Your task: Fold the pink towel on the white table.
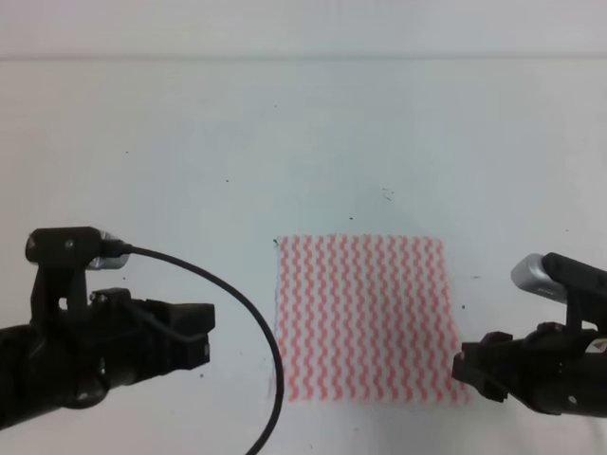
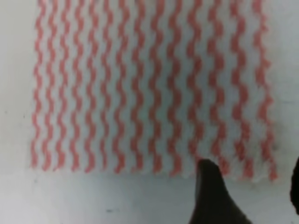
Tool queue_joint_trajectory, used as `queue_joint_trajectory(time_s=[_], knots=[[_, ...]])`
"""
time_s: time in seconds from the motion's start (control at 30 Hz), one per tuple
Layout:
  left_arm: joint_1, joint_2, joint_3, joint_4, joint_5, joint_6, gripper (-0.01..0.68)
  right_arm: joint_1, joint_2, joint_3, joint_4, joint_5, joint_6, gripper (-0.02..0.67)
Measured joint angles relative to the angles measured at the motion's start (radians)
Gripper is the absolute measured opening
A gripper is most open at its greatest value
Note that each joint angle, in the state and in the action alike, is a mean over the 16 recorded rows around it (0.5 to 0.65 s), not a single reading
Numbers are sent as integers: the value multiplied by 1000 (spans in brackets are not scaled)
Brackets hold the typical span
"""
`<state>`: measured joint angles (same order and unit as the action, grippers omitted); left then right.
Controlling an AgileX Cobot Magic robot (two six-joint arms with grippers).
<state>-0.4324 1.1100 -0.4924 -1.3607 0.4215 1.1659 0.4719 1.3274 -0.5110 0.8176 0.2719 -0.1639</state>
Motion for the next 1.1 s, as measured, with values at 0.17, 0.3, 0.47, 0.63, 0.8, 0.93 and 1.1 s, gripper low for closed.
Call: queue_joint_trajectory(time_s=[0.17,0.3,0.47,0.63,0.8,0.93,1.1], knots=[[0,-1,0,0,-5,6,-3,0,44,0,2,-12,24,335],[0,0,0,0,-8,6,-3,0,82,0,10,-17,36,341],[0,0,0,0,-14,7,-3,0,125,-1,25,-21,35,341],[0,-1,0,-1,-19,8,-3,0,154,-1,42,-21,33,341],[0,-1,0,-1,-25,8,-3,0,177,-2,55,-12,31,339],[0,1,0,0,-31,8,-4,0,191,-1,58,4,31,338],[1,5,0,1,-35,8,-4,-1,201,-2,63,27,28,333]])
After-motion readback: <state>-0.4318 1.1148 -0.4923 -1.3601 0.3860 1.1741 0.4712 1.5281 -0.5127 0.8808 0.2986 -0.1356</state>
